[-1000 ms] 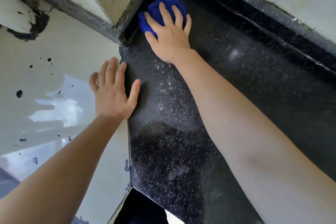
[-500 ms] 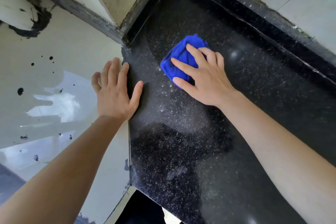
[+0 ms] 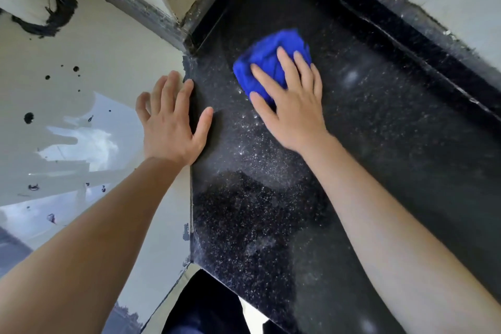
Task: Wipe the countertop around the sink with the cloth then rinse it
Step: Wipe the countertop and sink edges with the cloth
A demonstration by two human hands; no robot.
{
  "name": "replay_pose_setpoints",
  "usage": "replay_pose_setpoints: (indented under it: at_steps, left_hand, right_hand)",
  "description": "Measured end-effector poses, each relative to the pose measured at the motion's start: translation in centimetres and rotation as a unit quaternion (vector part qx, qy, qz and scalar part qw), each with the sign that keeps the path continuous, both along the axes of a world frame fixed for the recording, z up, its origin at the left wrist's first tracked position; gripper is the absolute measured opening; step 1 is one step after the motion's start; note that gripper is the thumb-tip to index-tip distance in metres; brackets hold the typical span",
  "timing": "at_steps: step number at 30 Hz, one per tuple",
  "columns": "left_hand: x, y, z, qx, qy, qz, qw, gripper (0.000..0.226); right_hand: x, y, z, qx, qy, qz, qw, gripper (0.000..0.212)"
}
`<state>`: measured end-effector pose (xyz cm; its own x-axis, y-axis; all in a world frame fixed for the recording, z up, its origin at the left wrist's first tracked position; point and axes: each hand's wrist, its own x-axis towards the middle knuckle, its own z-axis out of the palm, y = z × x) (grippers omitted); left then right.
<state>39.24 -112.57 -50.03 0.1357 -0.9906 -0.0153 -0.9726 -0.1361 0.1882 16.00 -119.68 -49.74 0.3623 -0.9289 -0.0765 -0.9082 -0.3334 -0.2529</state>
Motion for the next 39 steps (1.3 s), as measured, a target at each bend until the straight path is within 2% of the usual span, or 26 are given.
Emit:
replay_pose_setpoints:
  at_steps: [4, 7, 13, 16, 20, 24, 28, 34, 39]
  left_hand:
    - [-0.2, 0.0, 0.2, 0.002, 0.003, 0.001, 1.000, 0.065]
    - [-0.2, 0.0, 0.3, 0.002, 0.004, 0.001, 1.000, 0.065]
    - [-0.2, 0.0, 0.3, -0.004, 0.002, -0.001, 1.000, 0.065]
    - [-0.3, 0.0, 0.3, -0.009, 0.006, -0.002, 1.000, 0.064]
    - [-0.3, 0.1, 0.2, -0.015, 0.007, -0.001, 1.000, 0.065]
    - [-0.2, 0.1, 0.0, -0.019, 0.007, -0.003, 1.000, 0.065]
    - [-0.3, 0.1, 0.2, -0.015, 0.012, -0.003, 1.000, 0.064]
    - [-0.1, 0.1, 0.0, -0.019, 0.009, -0.004, 1.000, 0.064]
    - [-0.3, 0.2, 0.0, -0.023, 0.013, -0.006, 1.000, 0.063]
  right_hand:
    - [-6.1, 10.3, 0.7, 0.030, 0.004, -0.051, 0.998, 0.051]
    - [-7.5, 12.1, 0.7, 0.060, 0.008, -0.061, 0.996, 0.053]
    - [-4.2, 0.8, 0.2, 0.056, -0.022, -0.091, 0.994, 0.056]
    - [-1.1, -5.7, 0.5, 0.061, -0.007, -0.102, 0.993, 0.056]
    - [2.5, -8.3, 0.6, 0.059, -0.023, -0.115, 0.991, 0.054]
    - [1.8, -3.0, 0.4, 0.010, -0.011, -0.074, 0.997, 0.051]
    - [-3.3, 6.1, 0.3, -0.010, -0.020, -0.022, 1.000, 0.047]
    - [-11.6, 15.2, 1.4, 0.019, 0.028, -0.054, 0.998, 0.050]
    - [-10.9, 19.0, 1.6, 0.023, 0.050, -0.079, 0.995, 0.050]
